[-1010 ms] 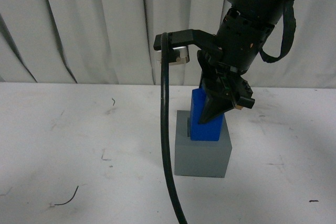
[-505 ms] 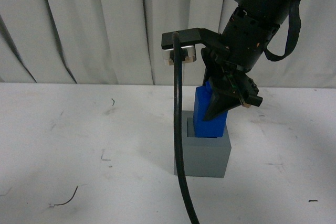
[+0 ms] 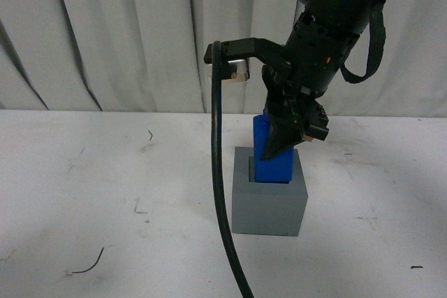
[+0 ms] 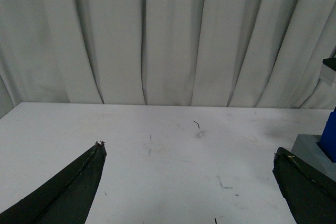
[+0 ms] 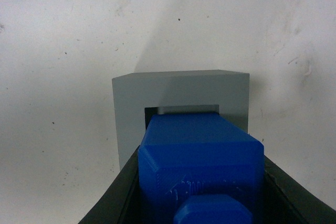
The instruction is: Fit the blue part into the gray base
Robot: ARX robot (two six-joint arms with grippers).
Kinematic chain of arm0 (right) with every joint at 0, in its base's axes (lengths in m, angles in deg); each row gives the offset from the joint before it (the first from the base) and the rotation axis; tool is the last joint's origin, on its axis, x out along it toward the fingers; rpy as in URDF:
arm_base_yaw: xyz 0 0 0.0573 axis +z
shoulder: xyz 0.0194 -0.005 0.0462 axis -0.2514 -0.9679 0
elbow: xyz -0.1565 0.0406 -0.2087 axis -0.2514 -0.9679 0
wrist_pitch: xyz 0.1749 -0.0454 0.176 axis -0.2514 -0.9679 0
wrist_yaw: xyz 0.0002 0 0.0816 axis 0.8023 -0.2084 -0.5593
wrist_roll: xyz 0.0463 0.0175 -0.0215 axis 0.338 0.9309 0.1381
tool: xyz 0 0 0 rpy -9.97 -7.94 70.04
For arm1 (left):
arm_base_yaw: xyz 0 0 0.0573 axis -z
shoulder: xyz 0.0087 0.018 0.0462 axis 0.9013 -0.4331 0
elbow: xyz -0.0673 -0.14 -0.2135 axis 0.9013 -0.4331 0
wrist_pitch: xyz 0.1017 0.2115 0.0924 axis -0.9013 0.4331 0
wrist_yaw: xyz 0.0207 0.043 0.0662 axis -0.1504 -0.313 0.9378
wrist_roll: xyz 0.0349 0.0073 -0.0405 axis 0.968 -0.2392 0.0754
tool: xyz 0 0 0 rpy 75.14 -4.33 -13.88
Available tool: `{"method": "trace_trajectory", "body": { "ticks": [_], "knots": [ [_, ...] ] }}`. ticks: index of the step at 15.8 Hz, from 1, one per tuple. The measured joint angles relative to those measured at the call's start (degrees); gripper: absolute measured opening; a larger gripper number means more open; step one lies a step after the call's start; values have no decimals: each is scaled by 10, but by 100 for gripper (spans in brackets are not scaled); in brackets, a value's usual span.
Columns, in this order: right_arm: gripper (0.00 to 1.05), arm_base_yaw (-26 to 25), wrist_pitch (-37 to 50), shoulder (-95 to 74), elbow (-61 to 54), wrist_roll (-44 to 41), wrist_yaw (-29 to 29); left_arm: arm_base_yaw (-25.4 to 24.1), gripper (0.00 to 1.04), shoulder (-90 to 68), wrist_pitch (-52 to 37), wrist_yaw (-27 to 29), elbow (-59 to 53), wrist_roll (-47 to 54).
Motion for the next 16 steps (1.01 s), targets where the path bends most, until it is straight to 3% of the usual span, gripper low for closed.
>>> {"method": "trace_trajectory", "body": {
  "ticks": [5, 6, 8, 13, 16],
  "knots": [
    [47, 5, 11, -13, -2, 7, -1, 0, 98, 0, 0, 0, 0, 0],
    [84, 5, 11, -16, -5, -4, -11, 0, 98, 0, 0, 0, 0, 0],
    [100, 5, 11, -16, -5, -9, -19, 0, 98, 0, 0, 0, 0, 0],
    [98, 4, 15, 8, -31, -38, -41, 0, 98, 0, 0, 0, 0, 0],
    [98, -3, 33, 63, -70, -37, -81, 0, 98, 0, 0, 0, 0, 0]
  ]
}}
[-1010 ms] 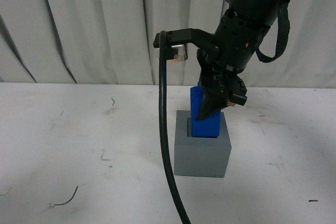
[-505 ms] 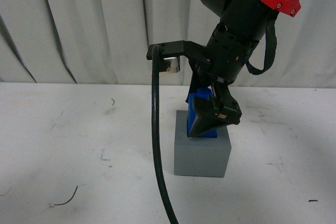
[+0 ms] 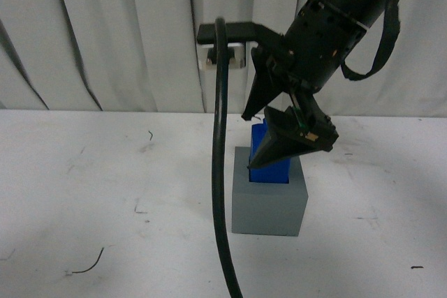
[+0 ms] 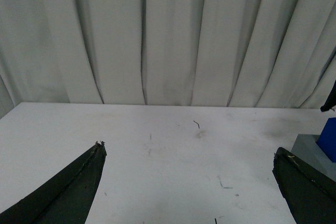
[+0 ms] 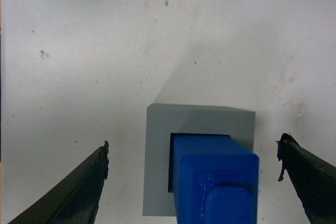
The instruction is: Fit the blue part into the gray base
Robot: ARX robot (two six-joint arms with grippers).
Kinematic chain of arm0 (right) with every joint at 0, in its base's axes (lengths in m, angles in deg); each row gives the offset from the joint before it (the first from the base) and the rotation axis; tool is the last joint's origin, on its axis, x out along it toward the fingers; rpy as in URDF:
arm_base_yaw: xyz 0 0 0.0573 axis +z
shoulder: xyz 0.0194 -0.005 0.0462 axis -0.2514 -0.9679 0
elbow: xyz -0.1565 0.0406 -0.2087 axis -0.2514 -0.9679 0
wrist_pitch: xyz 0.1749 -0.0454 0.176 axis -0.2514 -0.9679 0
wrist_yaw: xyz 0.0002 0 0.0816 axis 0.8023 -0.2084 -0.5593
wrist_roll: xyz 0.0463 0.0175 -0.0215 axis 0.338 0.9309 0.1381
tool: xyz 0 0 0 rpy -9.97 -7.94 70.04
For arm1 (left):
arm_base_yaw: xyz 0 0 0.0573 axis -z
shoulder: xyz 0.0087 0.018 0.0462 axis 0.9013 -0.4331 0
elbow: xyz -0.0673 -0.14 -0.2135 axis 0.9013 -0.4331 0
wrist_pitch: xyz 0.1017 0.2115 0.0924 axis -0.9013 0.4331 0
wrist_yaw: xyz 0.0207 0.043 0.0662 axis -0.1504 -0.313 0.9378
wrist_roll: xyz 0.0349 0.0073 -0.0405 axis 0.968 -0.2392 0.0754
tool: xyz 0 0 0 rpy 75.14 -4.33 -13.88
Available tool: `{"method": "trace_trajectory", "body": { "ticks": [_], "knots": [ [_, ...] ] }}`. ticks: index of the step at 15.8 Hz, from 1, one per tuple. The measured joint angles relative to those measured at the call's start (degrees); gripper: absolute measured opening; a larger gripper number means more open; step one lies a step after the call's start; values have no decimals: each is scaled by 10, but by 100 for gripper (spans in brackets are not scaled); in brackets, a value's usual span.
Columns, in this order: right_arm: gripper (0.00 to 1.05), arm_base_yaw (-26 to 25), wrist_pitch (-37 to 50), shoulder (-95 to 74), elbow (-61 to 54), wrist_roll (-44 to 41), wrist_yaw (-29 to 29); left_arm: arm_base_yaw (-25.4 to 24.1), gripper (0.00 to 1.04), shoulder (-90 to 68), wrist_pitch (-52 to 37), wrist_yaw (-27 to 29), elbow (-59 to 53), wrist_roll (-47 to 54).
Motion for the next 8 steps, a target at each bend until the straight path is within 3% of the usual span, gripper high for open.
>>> {"method": "trace_trajectory", "body": {
  "ticks": [3, 6, 8],
  "knots": [
    [98, -9, 72, 75, -72, 0, -5, 0, 98, 0, 0, 0, 0, 0],
    [98, -38, 243, 134, -182, 21, -19, 0, 98, 0, 0, 0, 0, 0],
    [98, -72, 431, 183, -287, 83, -24, 0, 98, 0, 0, 0, 0, 0]
  ]
}}
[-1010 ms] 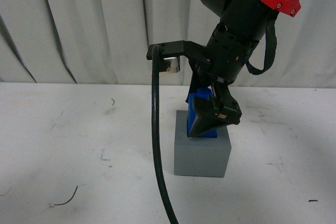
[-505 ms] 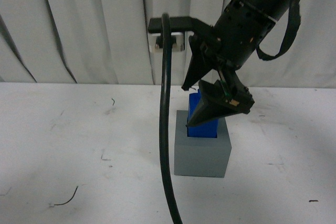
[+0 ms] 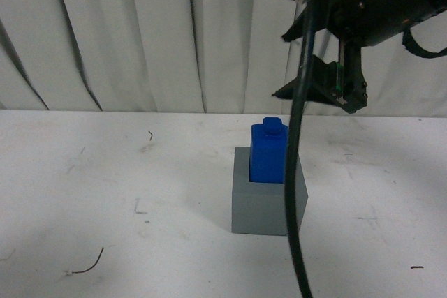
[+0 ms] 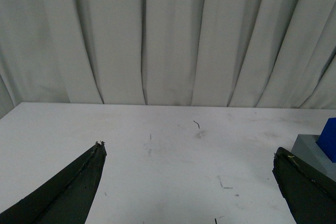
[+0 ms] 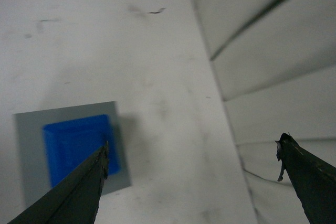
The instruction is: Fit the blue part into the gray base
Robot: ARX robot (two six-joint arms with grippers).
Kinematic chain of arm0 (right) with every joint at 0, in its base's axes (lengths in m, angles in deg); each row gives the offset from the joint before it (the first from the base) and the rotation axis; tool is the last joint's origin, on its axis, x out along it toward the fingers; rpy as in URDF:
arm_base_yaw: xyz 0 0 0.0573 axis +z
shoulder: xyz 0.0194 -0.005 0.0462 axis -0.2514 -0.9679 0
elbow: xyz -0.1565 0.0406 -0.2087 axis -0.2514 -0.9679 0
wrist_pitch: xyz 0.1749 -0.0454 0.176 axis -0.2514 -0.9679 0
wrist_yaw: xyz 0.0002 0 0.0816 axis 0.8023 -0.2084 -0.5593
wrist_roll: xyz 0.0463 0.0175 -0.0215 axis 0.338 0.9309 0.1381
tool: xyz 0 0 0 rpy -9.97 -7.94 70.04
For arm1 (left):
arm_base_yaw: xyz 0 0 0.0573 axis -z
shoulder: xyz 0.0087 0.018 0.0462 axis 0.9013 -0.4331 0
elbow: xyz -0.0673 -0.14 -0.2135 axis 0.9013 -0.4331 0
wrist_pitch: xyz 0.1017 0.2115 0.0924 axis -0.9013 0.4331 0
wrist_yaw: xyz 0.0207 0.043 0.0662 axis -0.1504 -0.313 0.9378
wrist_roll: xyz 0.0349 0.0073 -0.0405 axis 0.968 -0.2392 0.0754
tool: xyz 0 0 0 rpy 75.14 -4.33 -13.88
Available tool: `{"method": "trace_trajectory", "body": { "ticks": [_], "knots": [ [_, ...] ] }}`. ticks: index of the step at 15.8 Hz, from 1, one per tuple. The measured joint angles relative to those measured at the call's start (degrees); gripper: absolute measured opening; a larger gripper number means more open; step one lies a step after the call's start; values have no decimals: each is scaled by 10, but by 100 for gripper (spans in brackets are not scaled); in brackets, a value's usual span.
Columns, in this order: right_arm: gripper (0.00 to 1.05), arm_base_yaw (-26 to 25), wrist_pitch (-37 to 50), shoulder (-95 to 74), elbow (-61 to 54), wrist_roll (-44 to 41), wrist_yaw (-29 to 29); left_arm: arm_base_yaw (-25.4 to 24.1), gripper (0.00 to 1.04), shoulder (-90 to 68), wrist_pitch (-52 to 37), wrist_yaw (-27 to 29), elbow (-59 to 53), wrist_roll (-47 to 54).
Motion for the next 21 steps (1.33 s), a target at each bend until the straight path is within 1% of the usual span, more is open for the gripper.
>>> {"method": "trace_trajectory", "body": {
  "ticks": [1, 2, 3, 4, 6, 8, 9, 10, 11, 13, 14, 15, 17, 19, 21],
  "knots": [
    [98, -24, 134, 34, -73, 59, 0, 0, 98, 0, 0, 0, 0, 0],
    [98, -40, 233, 57, -128, 109, 19, 0, 98, 0, 0, 0, 0, 0],
    [98, -64, 354, 90, -201, 185, 39, 0, 98, 0, 0, 0, 0, 0],
    [98, -86, 446, 122, -263, 257, 56, 0, 98, 0, 0, 0, 0, 0],
    [98, -122, 542, 176, -341, 347, 80, 0, 98, 0, 0, 0, 0, 0],
    [98, -177, 614, 256, -426, 433, 73, 0, 98, 0, 0, 0, 0, 0],
    [98, -216, 647, 315, -483, 477, 63, 0, 98, 0, 0, 0, 0, 0],
    [94, -234, 611, 378, -529, 521, 97, 0, 98, 0, 0, 0, 0, 0],
    [81, -245, 547, 450, -581, 564, 150, 0, 98, 0, 0, 0, 0, 0],
    [63, -262, 482, 552, -650, 593, 160, 0, 98, 0, 0, 0, 0, 0],
    [48, -268, 446, 630, -675, 602, 158, 0, 98, 0, 0, 0, 0, 0],
    [29, -254, 450, 690, -697, 608, 172, 0, 98, 0, 0, 0, 0, 0],
    [2, -224, 437, 725, -741, 608, 195, 0, 98, 0, 0, 0, 0, 0],
    [2, -203, 426, 774, -770, 610, 222, 0, 98, 0, 0, 0, 0, 0],
    [2, -145, 404, 812, -787, 612, 277, 0, 98, 0, 0, 0, 0, 0]
  ]
}}
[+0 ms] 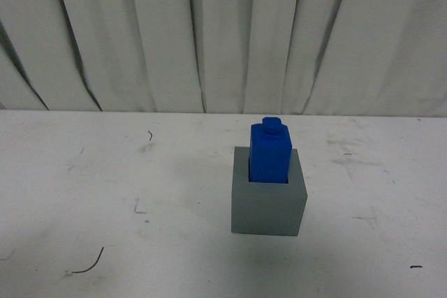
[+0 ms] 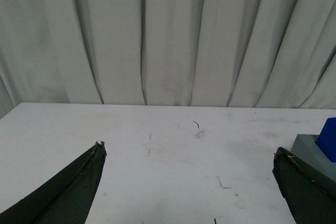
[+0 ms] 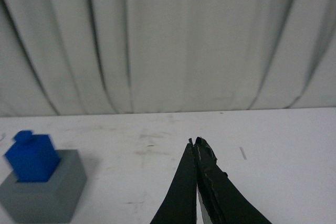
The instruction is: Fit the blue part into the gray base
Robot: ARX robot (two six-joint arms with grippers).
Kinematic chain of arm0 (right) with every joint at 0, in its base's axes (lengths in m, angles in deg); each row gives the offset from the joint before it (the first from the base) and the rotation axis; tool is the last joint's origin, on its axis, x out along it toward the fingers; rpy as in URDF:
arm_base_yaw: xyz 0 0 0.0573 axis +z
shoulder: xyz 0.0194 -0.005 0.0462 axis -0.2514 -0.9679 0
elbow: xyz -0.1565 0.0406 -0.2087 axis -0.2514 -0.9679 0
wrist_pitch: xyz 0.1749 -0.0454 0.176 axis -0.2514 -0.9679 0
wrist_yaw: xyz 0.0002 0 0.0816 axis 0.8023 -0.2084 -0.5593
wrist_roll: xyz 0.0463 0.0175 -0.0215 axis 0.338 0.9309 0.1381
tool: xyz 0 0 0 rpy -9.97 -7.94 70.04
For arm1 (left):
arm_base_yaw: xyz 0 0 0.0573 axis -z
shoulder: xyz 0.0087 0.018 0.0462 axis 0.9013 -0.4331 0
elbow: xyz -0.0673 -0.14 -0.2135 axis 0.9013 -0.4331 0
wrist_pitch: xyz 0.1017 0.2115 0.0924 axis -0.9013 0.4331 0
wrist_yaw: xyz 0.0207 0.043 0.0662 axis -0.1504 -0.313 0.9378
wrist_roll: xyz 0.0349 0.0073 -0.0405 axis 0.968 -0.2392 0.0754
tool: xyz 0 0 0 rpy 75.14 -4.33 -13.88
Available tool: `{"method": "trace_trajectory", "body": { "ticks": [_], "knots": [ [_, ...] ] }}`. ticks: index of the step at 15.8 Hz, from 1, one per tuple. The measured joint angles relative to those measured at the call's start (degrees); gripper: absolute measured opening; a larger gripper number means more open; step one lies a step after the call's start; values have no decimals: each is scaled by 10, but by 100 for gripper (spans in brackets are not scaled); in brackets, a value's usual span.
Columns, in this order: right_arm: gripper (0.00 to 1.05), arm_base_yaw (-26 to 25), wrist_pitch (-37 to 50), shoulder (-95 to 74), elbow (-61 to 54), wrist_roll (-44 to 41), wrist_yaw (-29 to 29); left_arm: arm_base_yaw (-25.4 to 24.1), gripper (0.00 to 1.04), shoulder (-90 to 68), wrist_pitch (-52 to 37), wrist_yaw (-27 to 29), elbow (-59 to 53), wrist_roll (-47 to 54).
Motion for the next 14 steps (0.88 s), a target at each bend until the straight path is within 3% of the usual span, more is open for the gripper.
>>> {"method": "trace_trajectory", "body": {
  "ticks": [14],
  "knots": [
    [2, 5, -113, 169, -46, 0, 7, 0, 98, 0, 0, 0, 0, 0]
  ]
}}
